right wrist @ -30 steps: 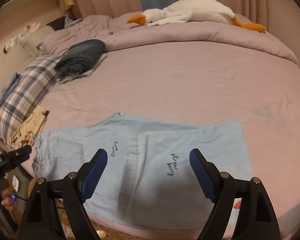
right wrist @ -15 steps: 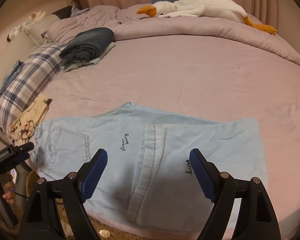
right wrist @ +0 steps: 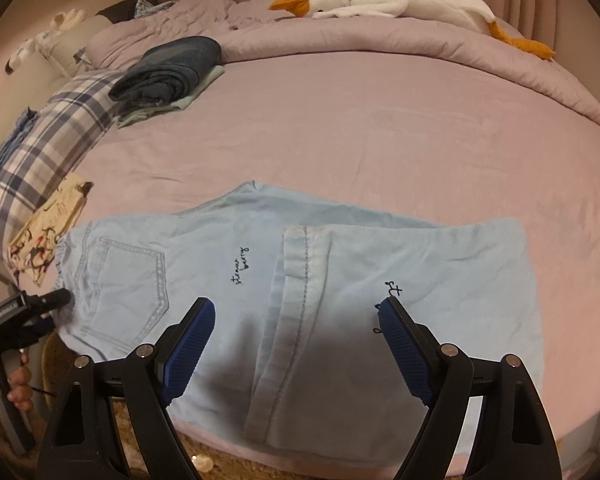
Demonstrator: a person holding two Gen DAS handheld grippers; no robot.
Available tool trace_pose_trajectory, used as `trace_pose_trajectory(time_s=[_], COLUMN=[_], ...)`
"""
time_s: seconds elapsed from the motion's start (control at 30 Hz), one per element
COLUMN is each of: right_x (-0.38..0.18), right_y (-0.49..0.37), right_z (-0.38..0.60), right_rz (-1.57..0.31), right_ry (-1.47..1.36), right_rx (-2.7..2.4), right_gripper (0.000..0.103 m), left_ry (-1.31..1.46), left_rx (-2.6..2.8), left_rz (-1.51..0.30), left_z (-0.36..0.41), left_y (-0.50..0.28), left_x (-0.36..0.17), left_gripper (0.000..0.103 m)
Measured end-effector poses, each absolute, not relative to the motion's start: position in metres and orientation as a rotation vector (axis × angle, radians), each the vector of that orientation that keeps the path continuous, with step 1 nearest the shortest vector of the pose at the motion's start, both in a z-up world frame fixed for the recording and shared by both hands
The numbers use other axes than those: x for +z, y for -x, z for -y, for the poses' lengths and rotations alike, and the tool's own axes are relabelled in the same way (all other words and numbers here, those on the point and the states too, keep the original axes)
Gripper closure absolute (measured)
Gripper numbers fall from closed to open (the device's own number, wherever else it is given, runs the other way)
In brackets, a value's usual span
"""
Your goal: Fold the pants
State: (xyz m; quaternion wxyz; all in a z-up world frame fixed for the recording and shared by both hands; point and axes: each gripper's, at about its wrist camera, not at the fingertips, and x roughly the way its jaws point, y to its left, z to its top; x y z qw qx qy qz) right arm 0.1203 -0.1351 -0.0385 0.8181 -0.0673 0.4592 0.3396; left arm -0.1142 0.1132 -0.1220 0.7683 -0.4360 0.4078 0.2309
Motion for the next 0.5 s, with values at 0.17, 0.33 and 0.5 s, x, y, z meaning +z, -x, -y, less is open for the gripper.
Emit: trace_pose_trajectory(time_s=[0.17, 0.33, 0.5], right_x=[-0.0391, -0.0398, -0.0414], right_y=[-0.1212, -0.1197, -0.1196], right_z=[0.1323, 0.1291, 0.1276], right_rz=[-0.981, -0.981, -0.987], right_ry=[0.144, 0.147, 0.144], right_rx=[0.729, 0.737, 0.746], right_gripper=[0.019, 0.019, 0.019], left_ry=[0.988, 1.011, 1.038], left_rx=[0.463, 0.451, 0.44], left_rz=[-0.88, -0.867, -0.867], left_z=[-0.1125, -0.1112, -0.1117], left_y=[0.12, 0.1215, 0.1208], left_x=[-0.1254, -0.1271, -0.1278], left_gripper=[0.021, 0.023, 0.034])
